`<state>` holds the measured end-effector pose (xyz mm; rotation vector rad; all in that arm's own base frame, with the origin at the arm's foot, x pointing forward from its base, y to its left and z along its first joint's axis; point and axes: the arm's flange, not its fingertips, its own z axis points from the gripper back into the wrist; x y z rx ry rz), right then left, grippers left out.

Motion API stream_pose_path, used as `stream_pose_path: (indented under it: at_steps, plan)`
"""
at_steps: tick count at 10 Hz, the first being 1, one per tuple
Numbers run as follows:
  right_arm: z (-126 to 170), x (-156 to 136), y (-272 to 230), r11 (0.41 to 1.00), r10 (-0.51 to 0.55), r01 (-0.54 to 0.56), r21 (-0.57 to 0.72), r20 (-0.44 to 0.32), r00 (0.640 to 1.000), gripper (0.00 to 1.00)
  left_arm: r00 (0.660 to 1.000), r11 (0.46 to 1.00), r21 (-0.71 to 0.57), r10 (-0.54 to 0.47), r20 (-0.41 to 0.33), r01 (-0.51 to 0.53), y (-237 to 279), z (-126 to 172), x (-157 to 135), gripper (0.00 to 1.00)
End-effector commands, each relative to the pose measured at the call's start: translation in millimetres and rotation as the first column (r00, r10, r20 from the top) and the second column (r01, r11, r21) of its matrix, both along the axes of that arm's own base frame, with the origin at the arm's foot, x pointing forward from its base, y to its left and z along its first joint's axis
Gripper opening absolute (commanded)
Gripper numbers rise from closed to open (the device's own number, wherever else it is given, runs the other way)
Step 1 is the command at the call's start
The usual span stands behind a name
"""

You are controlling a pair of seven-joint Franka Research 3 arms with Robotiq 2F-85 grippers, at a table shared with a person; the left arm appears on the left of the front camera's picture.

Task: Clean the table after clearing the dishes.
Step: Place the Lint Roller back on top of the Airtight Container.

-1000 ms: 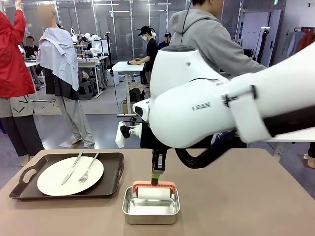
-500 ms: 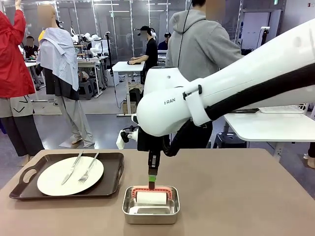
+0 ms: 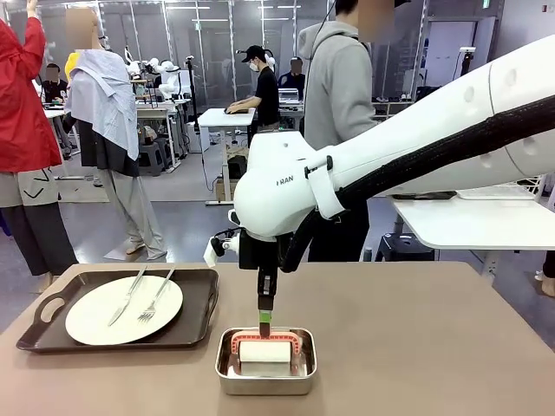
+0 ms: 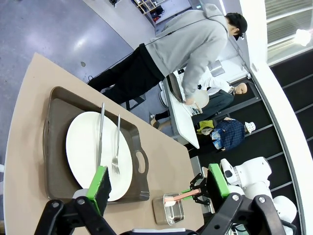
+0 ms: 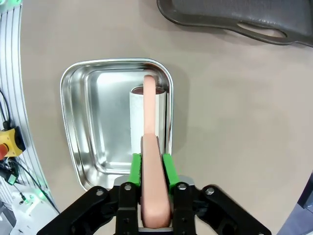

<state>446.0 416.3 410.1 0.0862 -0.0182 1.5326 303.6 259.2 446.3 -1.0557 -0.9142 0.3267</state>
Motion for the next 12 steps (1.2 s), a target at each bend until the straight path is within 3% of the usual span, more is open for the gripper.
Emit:
stream_pose_path:
  at_steps: [1, 3, 4, 8, 9, 10, 12]
  plan:
    - [2.8, -1.6, 0.2, 1.0, 0.012, -0.012, -0.019, 0.006, 1.0, 0.59, 1.0, 1.0, -0.007, -0.002, 0.027, 0.002, 2.7, 2.2, 0.3, 1.0]
    - [7.6, -2.7, -1.1, 1.0, 0.012, -0.012, -0.015, 0.018, 1.0, 0.96, 1.0, 1.0, -0.007, -0.002, 0.027, 0.002, 2.7, 2.2, 0.3, 1.0]
    - [7.9, -2.9, -1.0, 1.0, 0.013, -0.013, -0.014, 0.02, 1.0, 1.0, 1.0, 1.0, -0.007, -0.002, 0.027, 0.002, 2.7, 2.2, 0.3, 1.0]
    - [10.2, -3.0, -3.8, 1.0, 0.005, -0.004, -0.007, 0.038, 0.999, 1.0, 1.0, 1.0, -0.007, -0.002, 0.027, 0.002, 2.7, 2.2, 0.3, 1.0]
    - [6.4, 2.5, -11.7, 1.0, -0.015, 0.016, -0.015, 0.056, 0.998, 0.95, 1.0, 1.0, -0.007, -0.002, 0.027, 0.002, 2.7, 2.2, 0.3, 1.0]
    - [6.6, 1.8, 1.1, 1.0, 0.009, -0.009, -0.001, 0.017, 1.0, 0.95, 1.0, 1.0, -0.007, -0.002, 0.027, 0.002, 2.7, 2.2, 0.3, 1.0]
    - [6.6, 1.8, 1.1, 1.0, 0.009, -0.009, -0.001, 0.017, 1.0, 0.95, 1.0, 1.0, -0.007, -0.002, 0.027, 0.002, 2.7, 2.2, 0.3, 1.0]
